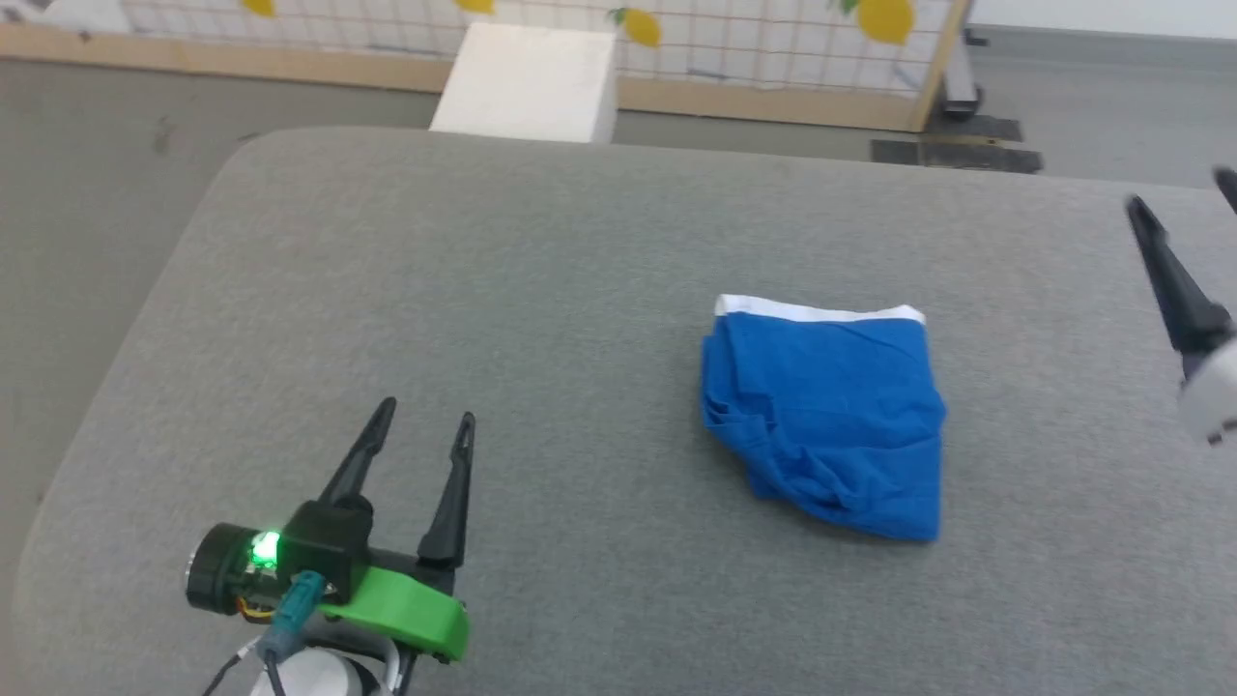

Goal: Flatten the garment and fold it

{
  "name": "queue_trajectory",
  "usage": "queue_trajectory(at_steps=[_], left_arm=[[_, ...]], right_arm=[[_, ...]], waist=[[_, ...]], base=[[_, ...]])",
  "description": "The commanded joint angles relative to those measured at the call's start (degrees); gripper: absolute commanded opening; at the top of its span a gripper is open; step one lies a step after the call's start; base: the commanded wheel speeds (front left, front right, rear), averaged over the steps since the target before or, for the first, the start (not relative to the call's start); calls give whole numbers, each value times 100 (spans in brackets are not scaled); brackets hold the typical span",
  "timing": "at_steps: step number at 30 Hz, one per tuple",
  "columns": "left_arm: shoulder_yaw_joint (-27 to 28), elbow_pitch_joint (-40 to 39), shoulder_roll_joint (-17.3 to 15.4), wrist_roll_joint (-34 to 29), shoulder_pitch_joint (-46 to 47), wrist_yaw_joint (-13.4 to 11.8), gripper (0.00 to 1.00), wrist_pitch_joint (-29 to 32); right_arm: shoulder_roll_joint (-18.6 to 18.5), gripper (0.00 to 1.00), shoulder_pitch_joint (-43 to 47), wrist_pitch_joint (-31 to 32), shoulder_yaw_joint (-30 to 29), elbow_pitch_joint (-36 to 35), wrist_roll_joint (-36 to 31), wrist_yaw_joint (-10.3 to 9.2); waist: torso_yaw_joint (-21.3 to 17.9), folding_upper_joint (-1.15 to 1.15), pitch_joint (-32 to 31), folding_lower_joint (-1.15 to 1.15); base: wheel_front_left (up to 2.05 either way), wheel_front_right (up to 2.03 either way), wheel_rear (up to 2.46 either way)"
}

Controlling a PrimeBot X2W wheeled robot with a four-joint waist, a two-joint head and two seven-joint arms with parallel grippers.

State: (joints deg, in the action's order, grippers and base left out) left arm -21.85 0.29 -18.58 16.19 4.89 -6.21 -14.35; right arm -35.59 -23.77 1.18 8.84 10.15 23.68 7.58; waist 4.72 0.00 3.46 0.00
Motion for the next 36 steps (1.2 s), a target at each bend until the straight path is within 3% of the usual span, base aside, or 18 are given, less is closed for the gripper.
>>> queue_trajectory(at_steps=[1,5,10,14,18,29,36], left_arm=[[44,-49,-70,29,-87,-55,100,17],[87,-137,-138,63,-123,-75,100,53],[110,-196,-188,110,-198,-98,100,77],[120,-195,-177,178,-265,-120,100,88],[126,-170,-161,252,-312,-133,100,108],[93,-144,-191,286,-280,-137,100,116],[-14,-349,-255,209,-147,-120,100,302]], right_arm=[[172,100,270,-128,-229,-69,-95,-9],[656,100,975,-387,-993,-428,-340,-9],[1521,100,1875,-423,-1710,-1158,-747,-9],[2086,100,2488,-373,-1865,-1631,-1049,-9],[2401,100,2932,-334,-1771,-1821,-1255,-9],[2555,100,3138,-252,-1655,-1920,-1326,-9],[2278,100,3061,317,-1559,-1984,-1081,-9]], waist=[[-194,0,-73,0],[-269,0,-75,0],[-320,0,-95,0],[-337,0,-114,0],[-345,0,-127,0],[-305,0,-65,0],[-163,0,93,0]], base=[[0,0,0],[0,0,0],[0,0,0],[0,0,0],[0,0,0],[0,0,0],[0,0,0]])
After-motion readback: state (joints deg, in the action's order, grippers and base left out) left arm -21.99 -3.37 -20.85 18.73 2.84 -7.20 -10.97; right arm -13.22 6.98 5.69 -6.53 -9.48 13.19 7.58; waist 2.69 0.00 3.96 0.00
